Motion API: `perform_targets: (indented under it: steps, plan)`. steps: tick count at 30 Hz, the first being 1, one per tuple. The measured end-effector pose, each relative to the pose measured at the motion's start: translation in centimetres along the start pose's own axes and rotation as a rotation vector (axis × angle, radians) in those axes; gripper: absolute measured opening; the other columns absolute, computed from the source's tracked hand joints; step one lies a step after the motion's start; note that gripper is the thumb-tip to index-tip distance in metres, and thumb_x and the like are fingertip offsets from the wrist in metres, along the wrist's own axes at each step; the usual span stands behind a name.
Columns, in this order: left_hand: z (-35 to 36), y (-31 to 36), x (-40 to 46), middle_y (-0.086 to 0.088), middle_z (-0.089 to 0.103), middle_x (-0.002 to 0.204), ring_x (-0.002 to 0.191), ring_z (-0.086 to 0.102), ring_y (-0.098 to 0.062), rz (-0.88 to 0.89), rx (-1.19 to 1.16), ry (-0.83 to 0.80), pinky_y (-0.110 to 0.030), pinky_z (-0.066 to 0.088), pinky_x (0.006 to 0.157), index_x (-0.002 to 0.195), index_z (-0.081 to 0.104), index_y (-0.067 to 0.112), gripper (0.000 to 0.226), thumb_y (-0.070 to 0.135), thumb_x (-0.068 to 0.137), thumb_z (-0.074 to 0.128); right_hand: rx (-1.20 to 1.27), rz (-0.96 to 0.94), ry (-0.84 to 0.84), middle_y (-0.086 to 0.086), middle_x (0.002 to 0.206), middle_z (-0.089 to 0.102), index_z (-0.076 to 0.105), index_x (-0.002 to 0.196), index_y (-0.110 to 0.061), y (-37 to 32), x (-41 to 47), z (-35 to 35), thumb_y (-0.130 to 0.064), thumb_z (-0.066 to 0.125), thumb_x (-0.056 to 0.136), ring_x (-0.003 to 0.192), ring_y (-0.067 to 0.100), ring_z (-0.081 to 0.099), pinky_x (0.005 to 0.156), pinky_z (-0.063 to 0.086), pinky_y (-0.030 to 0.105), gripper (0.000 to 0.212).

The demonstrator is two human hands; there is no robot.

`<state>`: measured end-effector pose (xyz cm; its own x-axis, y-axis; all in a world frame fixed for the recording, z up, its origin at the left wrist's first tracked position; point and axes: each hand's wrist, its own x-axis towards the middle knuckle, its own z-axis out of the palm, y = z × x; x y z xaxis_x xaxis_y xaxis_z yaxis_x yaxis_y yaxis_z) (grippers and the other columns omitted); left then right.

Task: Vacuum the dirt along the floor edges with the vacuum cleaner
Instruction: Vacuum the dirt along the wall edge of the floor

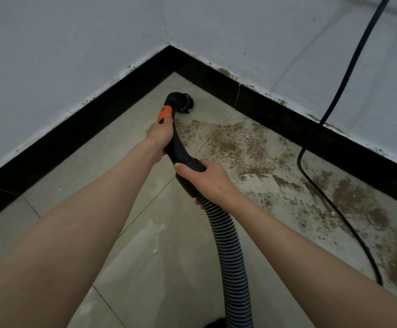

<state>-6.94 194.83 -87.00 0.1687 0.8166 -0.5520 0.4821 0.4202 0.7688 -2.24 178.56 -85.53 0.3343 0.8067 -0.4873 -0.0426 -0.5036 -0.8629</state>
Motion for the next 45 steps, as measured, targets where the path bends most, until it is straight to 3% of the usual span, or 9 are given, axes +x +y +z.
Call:
perform_targets:
  steps: [2,10,13,17,20,24,31,38,45]
  plan:
    - [-0.2,0.0,0.5,-0.005,0.053,0.085,0.075,0.055,-0.018,0.008,-0.015,0.038,-0.030,0.047,0.065,0.110,0.040,0.010,0.039,0.048,0.099,0.037,-0.016,-0.004,-0.023,0.003,0.070,0.061,0.056,0.083,-0.019,-0.4,0.6,-0.1,-0.047,0.069,0.085,0.038,0.012,0.057,0.038,0.044,0.020,0.031]
    - [0.4,0.8,2.3,-0.006,0.052,0.093,0.089,0.055,-0.023,0.022,-0.004,0.043,-0.033,0.047,0.073,0.132,0.041,0.005,0.056,0.050,0.098,0.035,-0.010,-0.028,-0.008,0.001,0.069,0.061,0.057,0.083,-0.021,-0.1,2.9,-0.3,-0.048,0.069,0.084,0.039,0.011,0.057,0.039,0.046,0.021,0.030]
    - [1.9,1.1,2.4,-0.005,0.053,0.094,0.090,0.055,-0.023,0.036,0.018,0.000,-0.032,0.047,0.072,0.131,0.041,0.005,0.057,0.051,0.098,0.034,0.003,-0.023,0.033,0.002,0.073,0.062,0.059,0.086,-0.020,0.8,3.0,-1.2,-0.049,0.069,0.084,0.041,0.012,0.058,0.042,0.047,0.022,0.031]
    - [3.8,1.2,2.1,-0.006,0.055,0.100,0.095,0.056,-0.025,0.047,0.056,-0.064,-0.035,0.050,0.085,0.120,0.044,0.007,0.052,0.053,0.098,0.033,0.012,-0.028,0.089,0.002,0.074,0.063,0.062,0.090,-0.018,1.7,2.5,-2.4,-0.048,0.069,0.084,0.042,0.013,0.059,0.043,0.049,0.024,0.031]
    - [4.5,1.2,1.7,-0.003,0.053,0.089,0.083,0.056,-0.020,0.059,0.074,-0.101,-0.034,0.049,0.077,0.107,0.040,0.010,0.044,0.054,0.098,0.033,0.032,-0.027,0.123,0.003,0.074,0.064,0.062,0.091,-0.018,2.1,1.9,-2.2,-0.047,0.068,0.084,0.042,0.015,0.059,0.042,0.049,0.024,0.030]
    - [3.8,0.9,1.1,-0.005,0.055,0.091,0.080,0.056,-0.020,0.062,0.063,-0.096,-0.030,0.046,0.068,0.112,0.044,0.007,0.050,0.054,0.098,0.034,-0.004,-0.034,0.139,0.002,0.074,0.065,0.060,0.088,-0.022,1.9,1.1,-1.8,-0.049,0.068,0.084,0.041,0.015,0.060,0.042,0.048,0.024,0.028]
    - [-1.7,-0.7,0.3,-0.005,0.058,0.096,0.080,0.058,-0.019,0.025,-0.179,0.071,-0.029,0.048,0.064,0.127,0.044,0.007,0.058,0.055,0.093,0.044,-0.074,-0.098,0.004,0.000,0.072,0.063,0.058,0.083,-0.025,-0.6,-0.9,0.7,-0.050,0.068,0.083,0.040,0.012,0.059,0.039,0.048,0.023,0.027]
    - [-8.7,-3.6,-1.3,-0.008,0.061,0.114,0.092,0.061,-0.019,-0.050,-0.338,0.047,-0.028,0.048,0.060,0.127,0.048,0.015,0.061,0.061,0.087,0.050,-0.107,-0.125,-0.157,0.000,0.068,0.064,0.057,0.084,-0.025,-1.4,-3.3,4.5,-0.053,0.069,0.082,0.039,0.010,0.058,0.039,0.044,0.020,0.030]
    - [-9.5,-7.1,-3.4,-0.008,0.059,0.093,0.080,0.059,-0.021,-0.102,-0.378,0.251,-0.030,0.047,0.061,0.124,0.051,0.007,0.064,0.058,0.086,0.053,-0.213,-0.099,-0.237,0.003,0.072,0.065,0.059,0.088,-0.019,-0.2,-4.8,5.6,-0.052,0.069,0.082,0.040,0.012,0.059,0.041,0.047,0.023,0.035]
